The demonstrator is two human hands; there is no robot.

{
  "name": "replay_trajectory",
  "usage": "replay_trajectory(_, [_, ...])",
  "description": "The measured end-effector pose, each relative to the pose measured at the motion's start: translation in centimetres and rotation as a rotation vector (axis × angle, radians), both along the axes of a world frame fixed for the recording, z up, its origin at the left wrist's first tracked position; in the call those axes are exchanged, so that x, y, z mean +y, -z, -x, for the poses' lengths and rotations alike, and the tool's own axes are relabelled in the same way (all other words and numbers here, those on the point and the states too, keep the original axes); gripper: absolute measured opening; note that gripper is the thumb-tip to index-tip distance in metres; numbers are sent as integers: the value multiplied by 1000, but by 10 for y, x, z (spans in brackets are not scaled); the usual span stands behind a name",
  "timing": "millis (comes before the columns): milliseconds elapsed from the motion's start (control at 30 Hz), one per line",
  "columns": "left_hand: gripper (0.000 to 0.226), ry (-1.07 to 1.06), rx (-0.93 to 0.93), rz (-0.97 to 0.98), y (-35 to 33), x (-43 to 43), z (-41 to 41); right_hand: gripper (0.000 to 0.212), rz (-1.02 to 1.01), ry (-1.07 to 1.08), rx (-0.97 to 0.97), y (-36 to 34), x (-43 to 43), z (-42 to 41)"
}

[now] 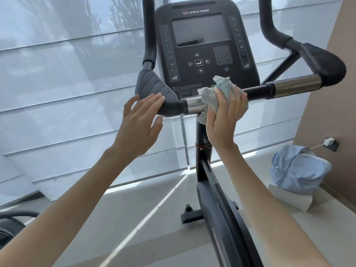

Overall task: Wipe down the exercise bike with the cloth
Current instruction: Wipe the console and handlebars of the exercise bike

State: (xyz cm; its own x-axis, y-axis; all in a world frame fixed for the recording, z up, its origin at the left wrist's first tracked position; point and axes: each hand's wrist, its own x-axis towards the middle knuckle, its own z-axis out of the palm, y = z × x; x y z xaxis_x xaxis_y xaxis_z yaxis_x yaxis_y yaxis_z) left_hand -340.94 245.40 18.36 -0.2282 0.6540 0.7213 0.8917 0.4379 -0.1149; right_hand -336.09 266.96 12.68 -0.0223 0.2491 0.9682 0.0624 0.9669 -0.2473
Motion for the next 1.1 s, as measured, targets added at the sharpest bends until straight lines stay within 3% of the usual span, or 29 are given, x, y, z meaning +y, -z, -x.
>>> replay_trajectory(300, [45,48,114,-68,12,0,11,37,-197,-33,19,7,-43,29])
replay_trajectory(500, [45,63,118,-78,15,1,12,41,-40,23,78,4,8,4])
replay_trajectory(633, [46,91,103,-64,15,0,14,39,-11,29,94,0,-7,5])
replay_trajectory(800, [47,97,57,-36,13,0,12,41,-80,-2,-77,2,-63,21])
replay_trajectory(933, [48,89,-6,-7,8,-4,6,35,-129,16,-227,-9,-51,2])
replay_trajectory(1100, [49,82,-99,55,-1,-8,-1,27,32,50,-323,-42,-13,-35])
